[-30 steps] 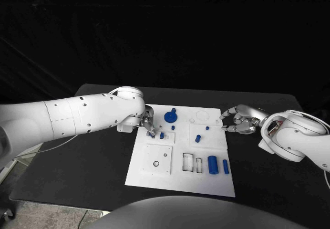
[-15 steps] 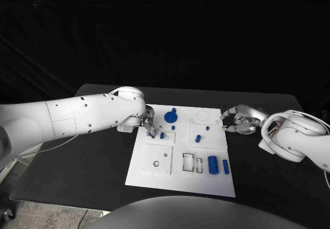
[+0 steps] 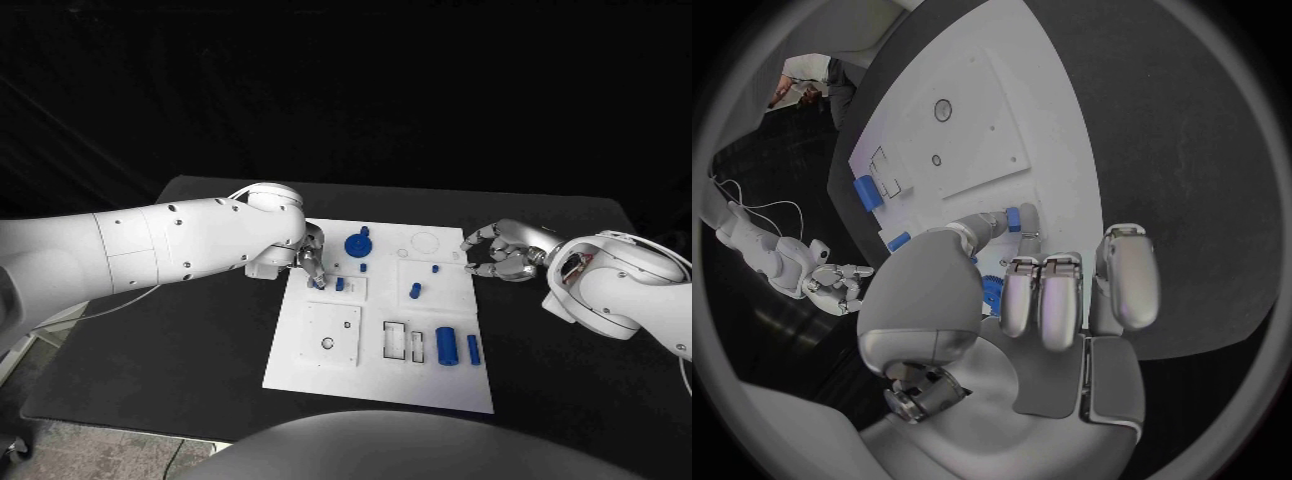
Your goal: Assemble the parts on the task board
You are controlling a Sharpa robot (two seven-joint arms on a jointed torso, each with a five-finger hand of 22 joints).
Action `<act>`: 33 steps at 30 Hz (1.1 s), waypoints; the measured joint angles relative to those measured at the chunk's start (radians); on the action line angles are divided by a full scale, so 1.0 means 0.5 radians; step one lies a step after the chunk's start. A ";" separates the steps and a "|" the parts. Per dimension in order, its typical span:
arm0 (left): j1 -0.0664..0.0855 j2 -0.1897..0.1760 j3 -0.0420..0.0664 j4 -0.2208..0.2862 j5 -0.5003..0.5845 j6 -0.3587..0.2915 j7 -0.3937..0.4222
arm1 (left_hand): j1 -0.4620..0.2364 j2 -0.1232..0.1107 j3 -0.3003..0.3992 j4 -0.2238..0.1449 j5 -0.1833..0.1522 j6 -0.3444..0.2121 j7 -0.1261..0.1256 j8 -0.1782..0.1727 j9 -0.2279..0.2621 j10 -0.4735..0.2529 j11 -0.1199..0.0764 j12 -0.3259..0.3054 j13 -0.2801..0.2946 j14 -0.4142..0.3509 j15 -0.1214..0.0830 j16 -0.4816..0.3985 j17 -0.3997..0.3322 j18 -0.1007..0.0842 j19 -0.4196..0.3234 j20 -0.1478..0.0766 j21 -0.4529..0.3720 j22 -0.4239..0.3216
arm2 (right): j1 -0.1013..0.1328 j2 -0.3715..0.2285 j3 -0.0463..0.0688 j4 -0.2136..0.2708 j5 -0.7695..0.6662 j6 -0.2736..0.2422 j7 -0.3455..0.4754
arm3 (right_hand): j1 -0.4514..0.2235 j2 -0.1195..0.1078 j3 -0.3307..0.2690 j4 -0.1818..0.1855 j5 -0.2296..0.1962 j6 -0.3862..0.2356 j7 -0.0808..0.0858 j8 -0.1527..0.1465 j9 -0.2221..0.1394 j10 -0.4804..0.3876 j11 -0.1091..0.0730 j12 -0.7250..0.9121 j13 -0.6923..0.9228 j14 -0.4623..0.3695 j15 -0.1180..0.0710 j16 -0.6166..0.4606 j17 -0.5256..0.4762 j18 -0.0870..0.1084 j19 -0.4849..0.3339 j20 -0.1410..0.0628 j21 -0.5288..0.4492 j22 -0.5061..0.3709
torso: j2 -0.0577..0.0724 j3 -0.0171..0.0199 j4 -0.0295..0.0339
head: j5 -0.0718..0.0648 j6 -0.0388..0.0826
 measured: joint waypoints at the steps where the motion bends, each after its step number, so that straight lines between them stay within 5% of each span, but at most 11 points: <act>1: 0.000 0.000 0.000 0.000 0.000 0.001 0.000 | 0.002 0.002 0.000 0.000 0.000 0.000 0.000 0.000 0.000 0.000 0.000 0.000 0.000 0.000 0.000 0.000 0.000 0.000 0.000 0.000 0.000 0.000 | 0.000 0.001 0.000 0.000 0.000 0.000 0.000 | 0.000 0.000 0.000 0.000 0.000 0.000 0.000 0.000 0.000 0.000 0.000 0.000 0.000 0.000 0.000 0.000 0.000 0.000 0.000 0.000 0.000 0.000 | 0.000 -0.0002 0.000 | 0.001 0.000; 12: 0.000 0.000 0.000 -0.001 -0.003 0.009 -0.001 | -0.008 0.019 0.005 -0.005 -0.010 0.003 0.003 -0.005 0.000 0.000 0.000 0.000 0.000 0.000 0.000 0.000 0.000 0.000 0.000 0.000 -0.009 0.000 | 0.000 0.003 0.000 -0.002 0.000 0.002 -0.001 | 0.000 0.000 0.000 0.000 0.000 0.000 0.000 0.000 -0.002 0.000 0.000 0.000 0.000 0.000 0.000 0.000 0.000 0.000 0.000 0.000 0.000 0.000 | 0.000 0.0004 0.000 | 0.002 0.000; 18: -0.001 0.006 0.000 -0.011 -0.001 0.003 0.000 | -0.079 0.069 0.022 -0.004 -0.115 0.003 0.003 -0.011 0.008 0.000 0.014 0.000 0.000 0.000 0.000 0.000 0.000 0.000 -0.007 0.007 -0.009 0.000 | 0.000 0.004 0.000 -0.003 0.000 0.003 -0.002 | 0.000 0.000 0.000 0.000 0.000 0.000 0.000 0.000 -0.004 0.000 0.000 0.000 0.000 0.000 0.000 0.000 0.000 0.000 0.000 0.000 0.000 0.001 | 0.000 0.0004 0.000 | 0.002 0.000; 25: -0.002 0.006 -0.002 -0.024 0.003 -0.011 0.000 | -0.318 0.126 -0.174 0.218 -0.263 -0.023 0.028 -0.081 -0.036 -0.001 0.044 0.000 0.000 0.003 0.033 0.000 0.000 -0.001 -0.029 0.029 -0.033 -0.001 | 0.000 0.003 0.000 -0.003 0.000 0.006 -0.003 | 0.000 0.000 0.000 0.000 0.000 0.000 0.000 0.000 -0.003 0.000 0.000 0.000 0.000 0.000 0.000 0.000 0.000 0.000 0.000 0.000 0.000 0.001 | 0.001 0.0006 0.000 | 0.001 0.000; 30: -0.003 0.008 -0.002 -0.026 0.010 -0.020 0.000 | -0.367 0.159 -0.279 0.323 -0.263 -0.018 0.039 -0.124 -0.081 0.000 0.051 0.000 0.000 -0.004 0.040 0.000 -0.001 -0.001 -0.038 0.038 -0.044 -0.001 | 0.000 0.002 0.000 -0.003 0.000 0.008 -0.004 | 0.000 0.000 0.006 -0.006 0.000 0.000 0.000 0.000 -0.003 0.000 0.000 0.000 0.000 0.000 0.000 -0.008 0.000 0.000 0.000 0.000 0.000 0.001 | 0.001 0.0006 0.000 | 0.001 0.000; 33: -0.003 0.008 -0.002 -0.029 0.015 -0.023 -0.001 | -0.367 0.159 -0.308 0.335 -0.263 -0.018 0.039 -0.128 -0.091 -0.005 0.055 0.000 0.000 -0.004 0.040 0.000 -0.001 0.030 -0.043 0.043 -0.056 -0.001 | 0.000 0.003 0.000 -0.004 0.000 0.010 -0.004 | 0.000 0.000 0.006 -0.006 0.000 0.000 0.000 0.000 -0.003 0.000 0.000 0.000 0.000 0.000 0.000 -0.008 0.000 0.000 0.000 0.000 0.000 0.001 | 0.001 0.0006 0.001 | 0.001 0.000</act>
